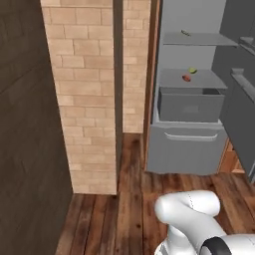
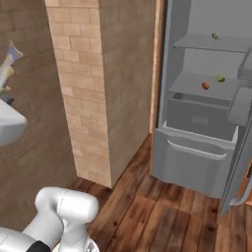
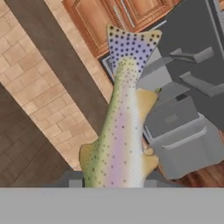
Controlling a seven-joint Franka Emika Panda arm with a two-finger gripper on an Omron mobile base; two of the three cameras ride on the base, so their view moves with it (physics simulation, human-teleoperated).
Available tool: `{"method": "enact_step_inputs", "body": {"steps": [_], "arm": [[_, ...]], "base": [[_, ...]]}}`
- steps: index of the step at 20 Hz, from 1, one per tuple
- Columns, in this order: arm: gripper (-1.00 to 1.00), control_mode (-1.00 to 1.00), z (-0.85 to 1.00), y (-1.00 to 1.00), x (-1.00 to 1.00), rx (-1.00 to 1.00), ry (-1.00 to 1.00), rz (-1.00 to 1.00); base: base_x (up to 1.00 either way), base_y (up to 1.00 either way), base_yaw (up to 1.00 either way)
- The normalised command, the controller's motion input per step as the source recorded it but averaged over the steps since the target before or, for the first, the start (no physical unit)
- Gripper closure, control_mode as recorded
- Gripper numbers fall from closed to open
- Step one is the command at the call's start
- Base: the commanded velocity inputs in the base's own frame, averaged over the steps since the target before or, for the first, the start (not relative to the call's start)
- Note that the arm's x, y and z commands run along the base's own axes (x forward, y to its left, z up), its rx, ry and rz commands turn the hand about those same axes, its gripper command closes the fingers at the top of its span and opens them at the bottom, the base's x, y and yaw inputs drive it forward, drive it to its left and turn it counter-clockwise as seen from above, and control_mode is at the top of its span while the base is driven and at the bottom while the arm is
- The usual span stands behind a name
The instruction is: Transport the fish and sweet potato to the fridge. Place the fish on the rack containing meat and place the sweet potato on the rack containing the vegetable, ensuring meats and vegetables are on different racks.
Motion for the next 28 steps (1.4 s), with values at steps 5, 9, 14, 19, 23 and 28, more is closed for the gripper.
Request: {"method": "enact_step_inputs", "body": {"steps": [5,9,14,19,23,28], "arm": [[1.00,1.00,0.00,0.00,0.00,0.00,0.00,0.00],[1.00,1.00,0.00,0.00,0.00,0.00,0.00,0.00],[1.00,1.00,0.00,0.00,0.00,0.00,0.00,0.00],[1.00,1.00,0.00,0.00,0.00,0.00,0.00,0.00],[1.00,1.00,0.00,0.00,0.00,0.00,0.00,0.00],[1.00,1.00,0.00,0.00,0.00,0.00,0.00,0.00]], "base": [[0.99,-0.76,0.10],[1.00,-0.26,0.03],[0.80,0.00,-0.21],[0.85,0.30,-0.45],[0.62,0.81,-0.36],[0.57,0.31,-0.16]]}}
